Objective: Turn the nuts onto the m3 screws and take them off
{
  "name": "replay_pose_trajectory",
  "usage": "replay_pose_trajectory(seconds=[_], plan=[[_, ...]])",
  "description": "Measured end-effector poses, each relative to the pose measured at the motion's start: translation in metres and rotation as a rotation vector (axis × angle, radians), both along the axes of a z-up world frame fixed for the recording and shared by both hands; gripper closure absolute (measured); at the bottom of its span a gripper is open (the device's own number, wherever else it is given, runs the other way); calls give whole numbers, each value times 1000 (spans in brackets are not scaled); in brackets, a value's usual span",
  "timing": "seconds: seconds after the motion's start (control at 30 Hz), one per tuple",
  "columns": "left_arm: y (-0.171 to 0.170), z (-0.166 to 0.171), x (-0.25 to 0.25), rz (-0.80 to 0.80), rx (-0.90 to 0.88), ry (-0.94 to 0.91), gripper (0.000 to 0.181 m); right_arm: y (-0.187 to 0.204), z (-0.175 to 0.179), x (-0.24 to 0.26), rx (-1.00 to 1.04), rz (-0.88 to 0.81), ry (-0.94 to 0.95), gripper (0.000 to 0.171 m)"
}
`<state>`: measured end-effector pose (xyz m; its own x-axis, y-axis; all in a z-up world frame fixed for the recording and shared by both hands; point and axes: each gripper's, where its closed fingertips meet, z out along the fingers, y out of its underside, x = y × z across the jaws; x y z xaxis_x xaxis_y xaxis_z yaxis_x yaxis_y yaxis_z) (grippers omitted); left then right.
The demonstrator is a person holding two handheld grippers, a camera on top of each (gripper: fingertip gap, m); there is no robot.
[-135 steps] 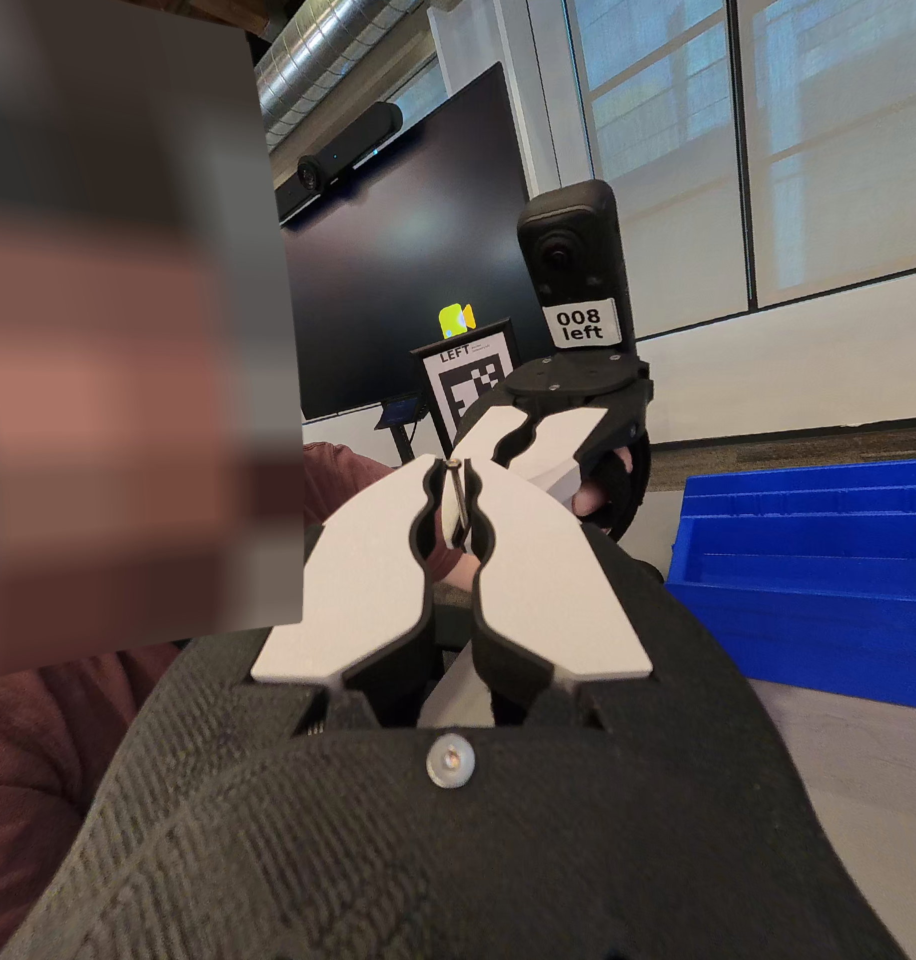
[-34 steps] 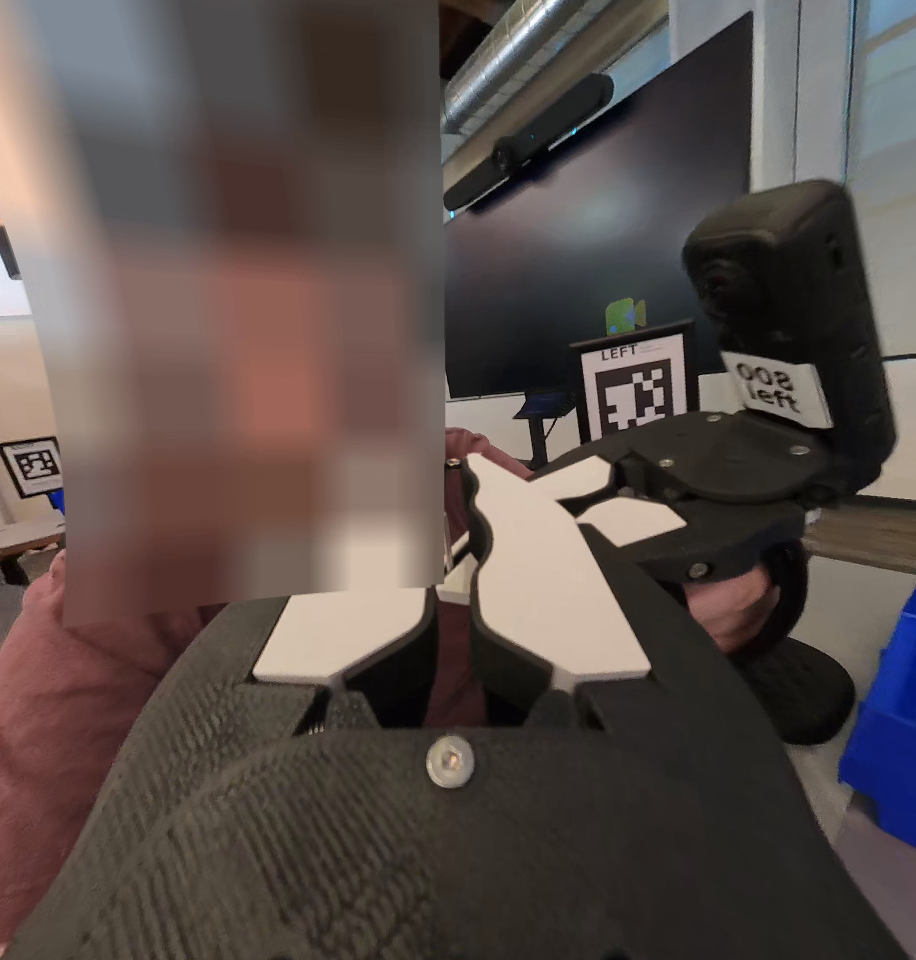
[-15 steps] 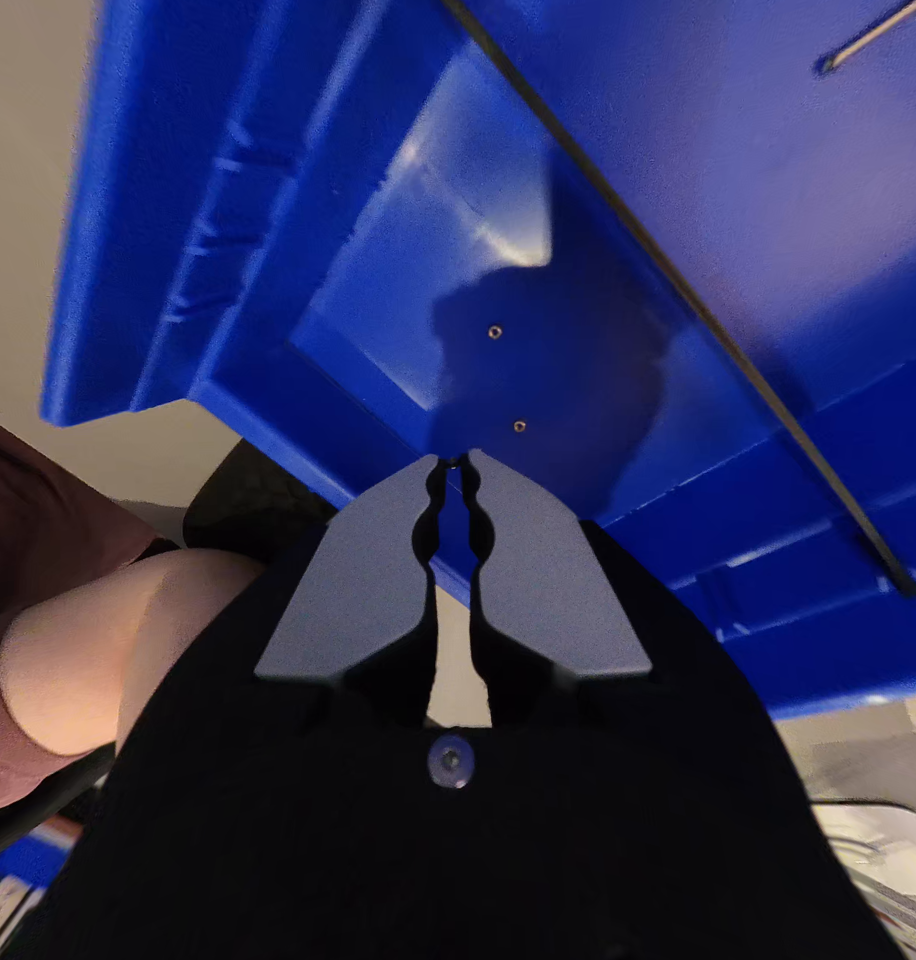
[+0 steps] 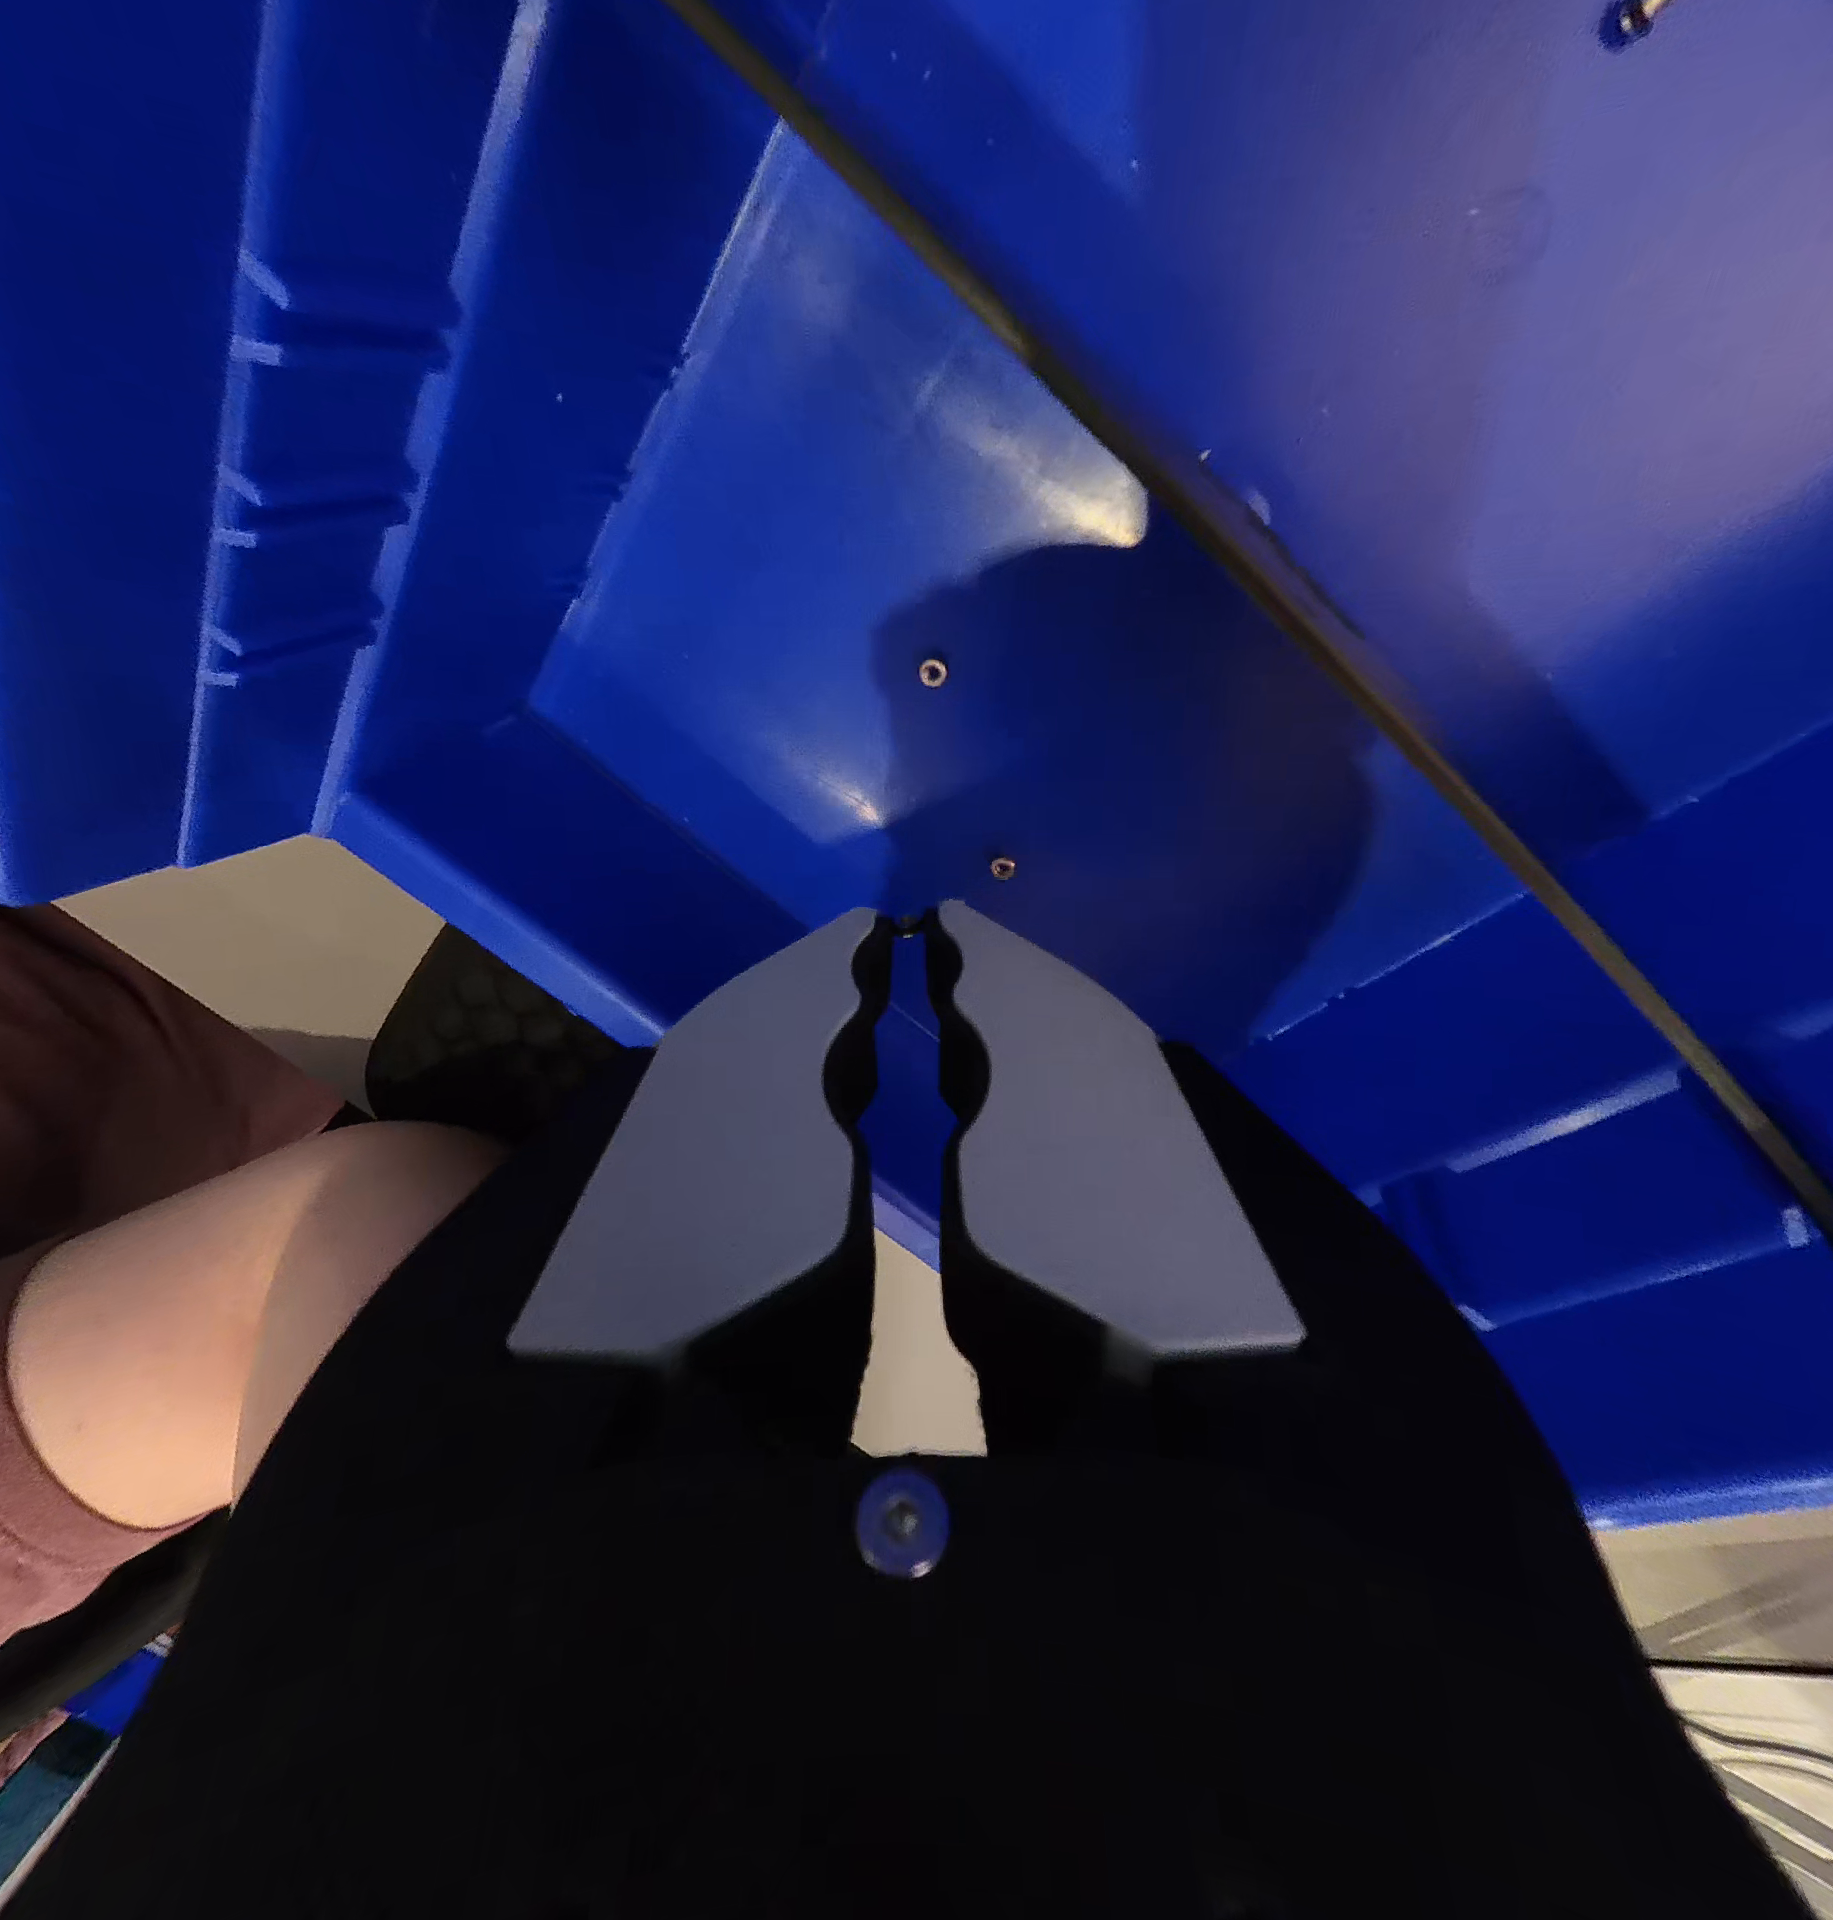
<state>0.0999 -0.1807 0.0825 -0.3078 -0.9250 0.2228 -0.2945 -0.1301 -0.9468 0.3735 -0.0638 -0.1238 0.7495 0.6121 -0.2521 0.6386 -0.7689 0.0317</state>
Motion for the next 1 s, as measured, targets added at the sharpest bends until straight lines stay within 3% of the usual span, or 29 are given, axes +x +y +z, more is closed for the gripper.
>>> replay_pose_trajectory(seconds=[0.33,0.83,1.0], plan=[[-1,0,0,-2,2,1,179,-15,8,-22,0,158,177,164],[-4,-1,1,-10,7,11,179,-10,10,-19,4,106,185,156],[5,0,2,35,17,-1,179,-11,47,-47,168,247,343,156]])
